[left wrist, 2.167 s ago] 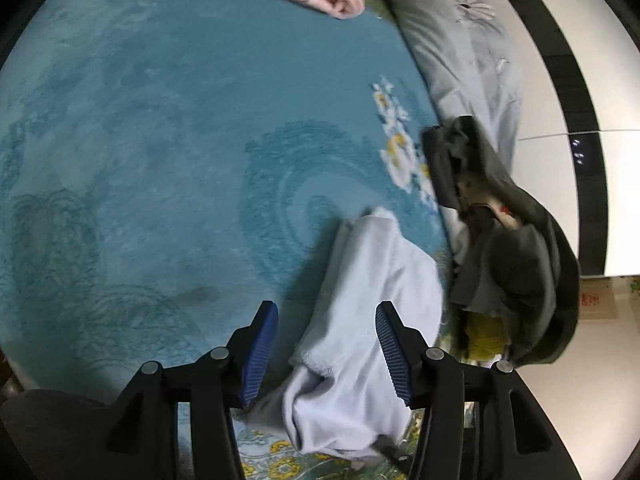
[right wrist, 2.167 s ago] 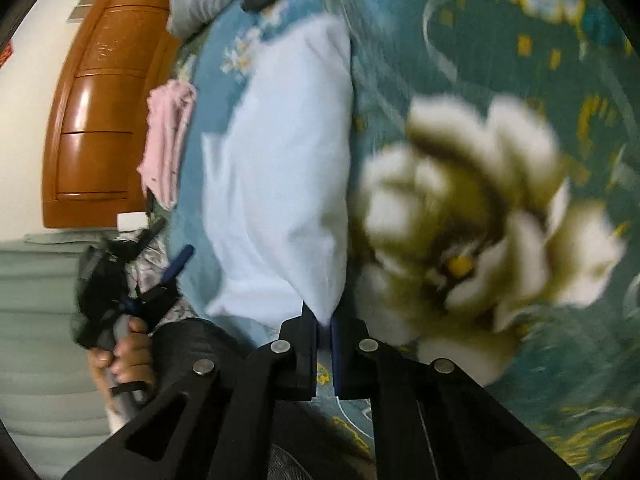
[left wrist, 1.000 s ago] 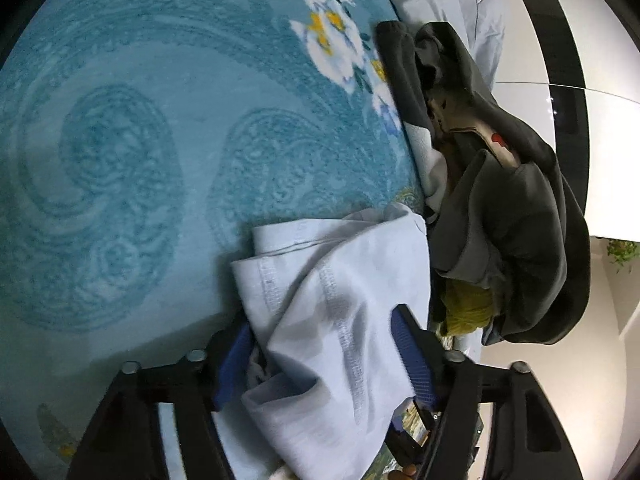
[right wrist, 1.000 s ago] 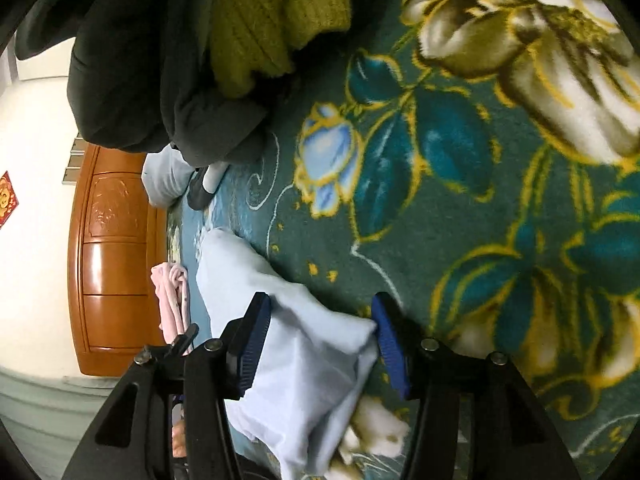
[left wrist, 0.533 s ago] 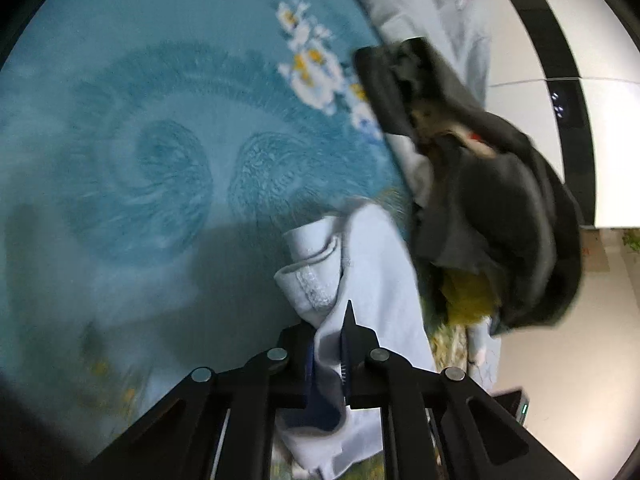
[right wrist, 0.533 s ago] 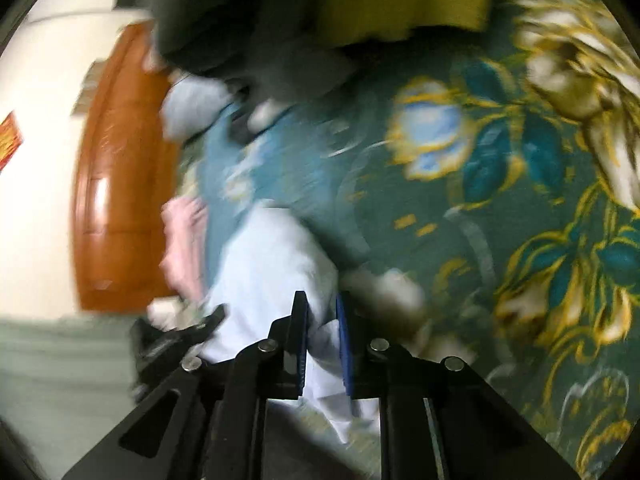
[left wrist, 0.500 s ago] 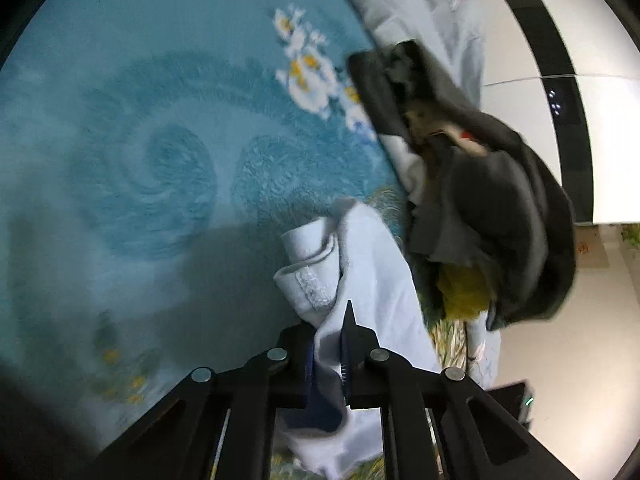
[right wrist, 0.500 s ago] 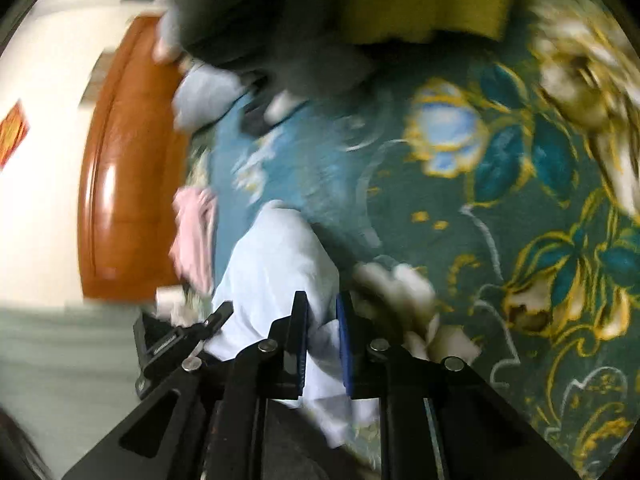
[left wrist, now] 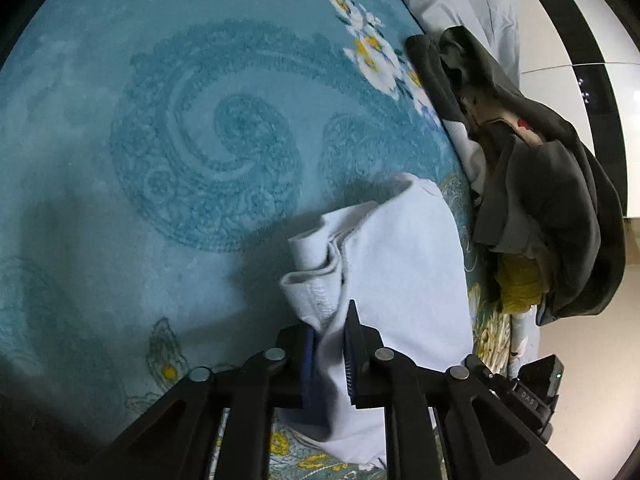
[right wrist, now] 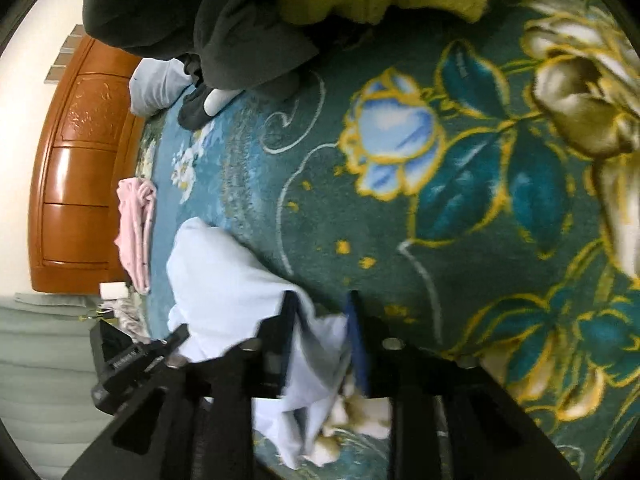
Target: Fold clothes
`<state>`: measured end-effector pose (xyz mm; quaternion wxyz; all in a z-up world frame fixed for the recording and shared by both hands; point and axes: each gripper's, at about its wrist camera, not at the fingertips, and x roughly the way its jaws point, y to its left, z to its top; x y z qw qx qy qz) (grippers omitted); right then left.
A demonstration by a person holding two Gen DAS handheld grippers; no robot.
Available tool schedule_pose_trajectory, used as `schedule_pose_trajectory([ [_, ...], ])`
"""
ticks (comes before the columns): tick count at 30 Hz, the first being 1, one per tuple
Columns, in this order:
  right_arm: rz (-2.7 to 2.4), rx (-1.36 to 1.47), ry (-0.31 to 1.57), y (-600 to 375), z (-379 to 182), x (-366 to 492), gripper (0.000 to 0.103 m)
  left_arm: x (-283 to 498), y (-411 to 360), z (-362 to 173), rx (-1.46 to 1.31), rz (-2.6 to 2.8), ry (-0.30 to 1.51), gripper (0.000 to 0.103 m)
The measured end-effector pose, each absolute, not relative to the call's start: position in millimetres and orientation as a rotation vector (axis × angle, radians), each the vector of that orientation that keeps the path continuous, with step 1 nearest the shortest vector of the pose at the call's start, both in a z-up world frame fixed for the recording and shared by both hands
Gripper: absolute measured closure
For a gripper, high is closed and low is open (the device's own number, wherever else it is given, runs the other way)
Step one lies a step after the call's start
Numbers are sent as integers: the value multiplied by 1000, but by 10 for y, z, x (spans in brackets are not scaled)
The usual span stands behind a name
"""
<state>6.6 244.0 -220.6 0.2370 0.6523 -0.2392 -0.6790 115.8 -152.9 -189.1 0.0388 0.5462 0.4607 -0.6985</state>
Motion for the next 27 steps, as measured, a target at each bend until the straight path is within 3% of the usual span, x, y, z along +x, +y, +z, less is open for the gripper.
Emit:
schedule_pose_trajectory([
  [1, -1850, 1780, -670, 2478, -2220, 105, 61, 1147, -1531, -1908, 1680, -2135, 1425, 81],
  [3, -1810, 1777, -712, 2535, -2258, 192, 61, 1118, -1543, -1951, 1685, -2130, 1470, 64],
  [5, -1791, 1787, -744, 2587, -2338, 300, 61, 1073, -1546, -2001, 1688, -2128, 1486, 60],
  [15, -1791, 1617, -933, 2426, -2498, 514, 57, 900, -1583, -2131, 1700, -2164, 1604, 54],
  [17, -1811, 1617, -950, 2406, -2475, 533, 67, 879, -1577, -2117, 1694, -2186, 1611, 54],
  [18, -1820, 1632, -946, 2399, -2454, 528, 85, 873, -1569, -2101, 1690, -2202, 1607, 56],
  [19, -1830, 1644, -934, 2389, -2411, 512, 89, 866, -1559, -2082, 1687, -2220, 1597, 62],
  [20, -1840, 1656, -922, 2378, -2362, 494, 90, 856, -1531, -2041, 1690, -2252, 1554, 81],
  [21, -1848, 1650, -897, 2347, -2288, 468, 91, 846, -1502, -2000, 1692, -2283, 1509, 87],
  [23, -1862, 1626, -825, 2243, -2093, 396, 91, 855, -1480, -1908, 1668, -2341, 1472, 90],
  [27, -1858, 1560, -619, 1801, -1626, 124, 91, 960, -1742, -1721, 1468, -2381, 1604, 91],
])
